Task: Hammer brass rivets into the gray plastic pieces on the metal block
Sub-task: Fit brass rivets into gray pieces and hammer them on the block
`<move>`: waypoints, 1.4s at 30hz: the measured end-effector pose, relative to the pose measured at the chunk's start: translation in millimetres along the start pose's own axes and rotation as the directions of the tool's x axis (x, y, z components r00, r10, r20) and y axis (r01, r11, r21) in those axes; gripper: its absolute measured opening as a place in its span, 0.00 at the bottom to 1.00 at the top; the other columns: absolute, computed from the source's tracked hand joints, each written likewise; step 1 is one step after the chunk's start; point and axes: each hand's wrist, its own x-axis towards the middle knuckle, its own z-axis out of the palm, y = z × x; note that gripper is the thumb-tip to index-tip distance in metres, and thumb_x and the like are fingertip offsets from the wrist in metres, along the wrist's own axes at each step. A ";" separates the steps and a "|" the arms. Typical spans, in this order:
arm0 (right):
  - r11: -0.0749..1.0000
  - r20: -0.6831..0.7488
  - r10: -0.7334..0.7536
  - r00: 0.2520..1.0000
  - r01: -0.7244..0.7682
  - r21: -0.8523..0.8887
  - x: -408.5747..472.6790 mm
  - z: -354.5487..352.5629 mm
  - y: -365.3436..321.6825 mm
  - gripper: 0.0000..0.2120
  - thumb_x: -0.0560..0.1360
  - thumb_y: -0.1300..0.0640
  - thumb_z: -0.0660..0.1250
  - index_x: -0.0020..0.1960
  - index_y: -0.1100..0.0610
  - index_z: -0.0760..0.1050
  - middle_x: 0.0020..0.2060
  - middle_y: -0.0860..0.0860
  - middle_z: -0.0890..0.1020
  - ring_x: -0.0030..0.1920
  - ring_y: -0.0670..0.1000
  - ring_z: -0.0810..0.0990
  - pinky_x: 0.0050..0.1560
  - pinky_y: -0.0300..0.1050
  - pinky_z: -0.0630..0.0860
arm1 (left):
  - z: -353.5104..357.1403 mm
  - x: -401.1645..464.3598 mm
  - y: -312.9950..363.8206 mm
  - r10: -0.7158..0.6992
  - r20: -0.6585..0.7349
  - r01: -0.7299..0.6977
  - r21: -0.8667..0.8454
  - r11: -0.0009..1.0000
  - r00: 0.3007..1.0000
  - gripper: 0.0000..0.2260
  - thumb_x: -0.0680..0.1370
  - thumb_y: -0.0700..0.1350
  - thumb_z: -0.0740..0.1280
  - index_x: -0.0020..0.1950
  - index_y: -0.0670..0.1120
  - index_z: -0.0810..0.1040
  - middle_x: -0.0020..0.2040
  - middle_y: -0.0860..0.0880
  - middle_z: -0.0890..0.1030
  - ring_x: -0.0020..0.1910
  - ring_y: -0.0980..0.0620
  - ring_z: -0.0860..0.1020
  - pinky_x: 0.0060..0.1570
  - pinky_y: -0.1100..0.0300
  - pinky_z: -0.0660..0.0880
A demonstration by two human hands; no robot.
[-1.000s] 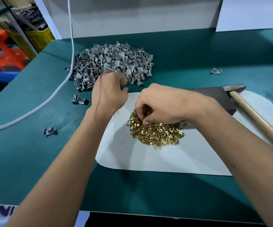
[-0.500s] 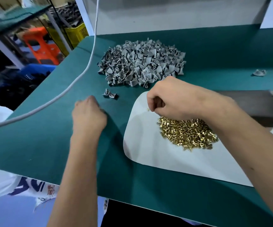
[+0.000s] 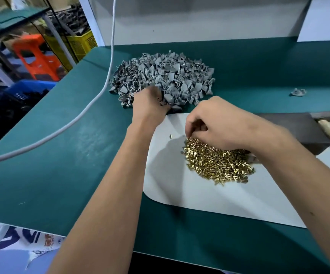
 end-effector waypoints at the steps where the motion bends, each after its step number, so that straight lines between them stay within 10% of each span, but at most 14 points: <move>1: 1.000 -0.017 0.007 1.000 -0.007 0.000 -1.7 -0.6 2.1 0.13 0.74 0.64 0.69 0.44 0.48 0.87 0.34 0.38 0.81 0.35 0.34 0.78 0.39 0.22 0.68 | 3.6 0.2 2.7 -0.011 -0.001 0.011 -0.031 0.999 1.000 0.18 0.71 0.43 0.78 0.56 0.43 0.76 0.46 0.44 0.83 0.45 0.44 0.80 0.40 0.57 0.71; 9: 0.987 -0.302 0.123 0.945 -0.084 0.141 -26.0 -11.3 26.3 0.09 0.76 0.61 0.74 0.46 0.47 0.85 0.36 0.34 0.79 0.41 0.32 0.79 0.43 0.21 0.70 | 4.8 -18.8 26.9 0.111 -0.223 -0.136 -0.102 0.985 0.969 0.07 0.73 0.45 0.78 0.42 0.47 0.81 0.32 0.56 0.76 0.32 0.58 0.73 0.36 0.59 0.72; 18: 0.944 -0.605 0.292 0.741 -0.123 0.305 -77.0 -24.3 75.2 0.08 0.75 0.59 0.75 0.48 0.47 0.85 0.40 0.42 0.85 0.42 0.44 0.84 0.51 0.45 0.82 | 57.1 -56.8 112.6 0.214 0.096 -0.078 -0.729 0.680 0.972 0.04 0.73 0.34 0.77 0.42 0.37 0.83 0.37 0.41 0.84 0.36 0.50 0.81 0.45 0.48 0.82; 23: 0.922 -0.666 0.346 0.661 -0.108 0.372 -86.4 -20.7 89.9 0.04 0.76 0.59 0.73 0.48 0.50 0.84 0.40 0.42 0.85 0.41 0.45 0.84 0.51 0.49 0.82 | 68.5 -61.6 112.3 0.337 0.136 -0.115 -0.769 0.628 0.932 0.06 0.74 0.33 0.75 0.45 0.42 0.86 0.39 0.48 0.84 0.38 0.57 0.78 0.44 0.65 0.76; 30: 0.917 -0.706 0.369 0.605 -0.111 0.384 -83.3 -8.1 94.0 0.03 0.77 0.56 0.73 0.47 0.55 0.84 0.39 0.45 0.84 0.40 0.45 0.83 0.47 0.45 0.80 | 63.7 -67.9 109.7 0.520 0.109 -0.270 -0.755 0.597 0.847 0.17 0.76 0.31 0.72 0.63 0.41 0.79 0.56 0.43 0.86 0.57 0.50 0.84 0.62 0.52 0.80; 42: 0.900 -0.685 0.418 0.596 -0.172 0.400 -80.1 -2.1 92.3 0.03 0.77 0.58 0.72 0.46 0.53 0.85 0.38 0.39 0.82 0.41 0.39 0.81 0.47 0.30 0.74 | 72.4 -76.7 111.1 0.481 0.133 -0.209 -0.779 0.592 0.867 0.22 0.70 0.30 0.78 0.59 0.41 0.76 0.51 0.47 0.87 0.51 0.52 0.86 0.53 0.61 0.81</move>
